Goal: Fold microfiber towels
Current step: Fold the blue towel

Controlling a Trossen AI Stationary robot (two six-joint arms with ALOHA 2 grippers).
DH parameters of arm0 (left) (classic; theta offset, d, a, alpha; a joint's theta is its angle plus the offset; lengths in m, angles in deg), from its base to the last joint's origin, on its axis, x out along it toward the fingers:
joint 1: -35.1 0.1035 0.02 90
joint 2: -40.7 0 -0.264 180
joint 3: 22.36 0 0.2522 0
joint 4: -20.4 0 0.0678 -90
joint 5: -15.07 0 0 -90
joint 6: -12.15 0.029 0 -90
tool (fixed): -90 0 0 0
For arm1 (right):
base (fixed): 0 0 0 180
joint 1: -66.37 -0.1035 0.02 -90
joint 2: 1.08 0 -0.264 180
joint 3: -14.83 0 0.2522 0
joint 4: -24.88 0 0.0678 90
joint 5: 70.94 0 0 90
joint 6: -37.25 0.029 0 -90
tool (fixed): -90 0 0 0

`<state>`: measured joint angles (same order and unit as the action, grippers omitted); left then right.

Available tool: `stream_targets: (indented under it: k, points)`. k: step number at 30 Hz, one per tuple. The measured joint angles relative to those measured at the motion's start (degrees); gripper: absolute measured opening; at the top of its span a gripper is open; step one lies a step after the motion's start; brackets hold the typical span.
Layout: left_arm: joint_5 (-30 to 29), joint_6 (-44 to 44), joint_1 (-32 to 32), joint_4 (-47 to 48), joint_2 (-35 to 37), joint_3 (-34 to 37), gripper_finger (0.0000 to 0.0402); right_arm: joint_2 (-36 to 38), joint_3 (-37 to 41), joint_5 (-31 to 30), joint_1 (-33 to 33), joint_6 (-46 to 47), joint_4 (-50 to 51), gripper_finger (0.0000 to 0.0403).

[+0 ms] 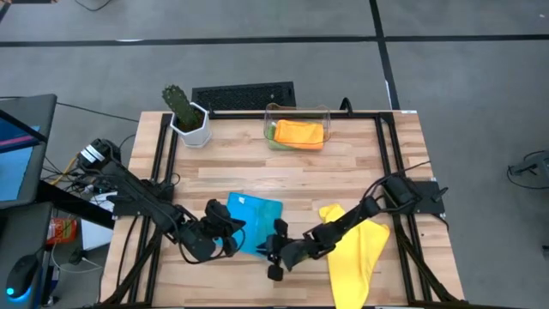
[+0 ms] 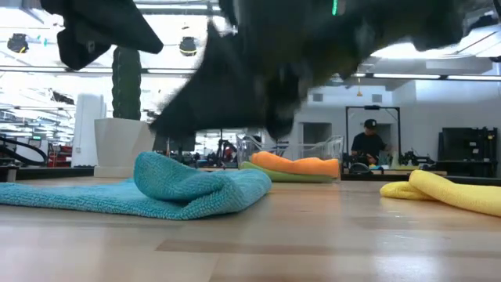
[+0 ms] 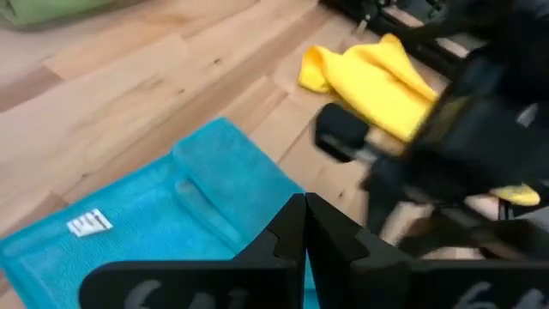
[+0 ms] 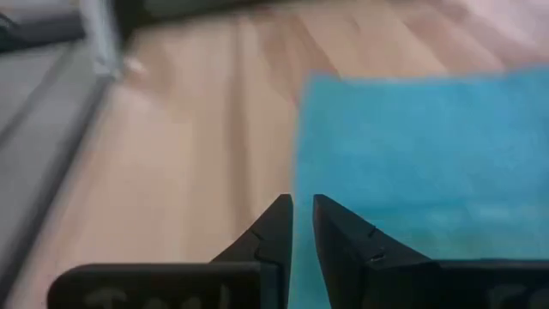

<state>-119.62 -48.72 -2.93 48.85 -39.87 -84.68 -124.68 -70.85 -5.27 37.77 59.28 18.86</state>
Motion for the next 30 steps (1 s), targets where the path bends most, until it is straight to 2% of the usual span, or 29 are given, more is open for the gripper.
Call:
stream_targets:
  k: [4, 8, 12, 16, 19, 23, 27, 30]
  points:
    - [-0.1, -0.2, -1.0, 0.5, 0.0, 0.0, 0.0000, -3.1, -0.1, 0.0, 0.7, 3.1, -0.7, 0.0074]
    - [1.2, -2.2, -2.0, 3.1, -0.1, 0.0, 0.0000, -5.9, 0.0, 2.5, 1.3, 5.6, -1.1, 0.0074]
    - [0.8, -5.4, -3.4, 4.6, 1.1, 0.0, 0.0000, -5.8, -0.1, 3.1, 1.8, 6.7, -1.0, 0.0074]
    - [0.9, -7.5, -5.8, 4.9, 1.6, 0.0, 0.0000, -3.2, 0.0, 0.9, 2.4, 6.2, 0.1, 0.0074]
    - [1.0, -15.3, -9.2, 8.6, 1.3, 0.0, 0.0000, 0.6, 0.0, -1.9, 2.8, 5.7, 0.0, 0.0074]
    - [-2.5, -23.8, -15.6, 9.4, -1.4, 0.0, 0.0000, 3.7, -0.1, -4.4, 2.3, 3.1, 0.1, 0.0074]
    - [-4.9, -34.3, -19.6, 12.7, -7.6, 0.1, 0.0000, 4.3, 0.0, -3.8, 1.9, 3.8, 0.9, 0.0075]
    - [-2.5, -45.0, -19.8, 16.3, -13.3, 0.1, 0.0010, 4.3, 0.0, -2.9, 1.6, 4.8, 2.9, 0.0078]
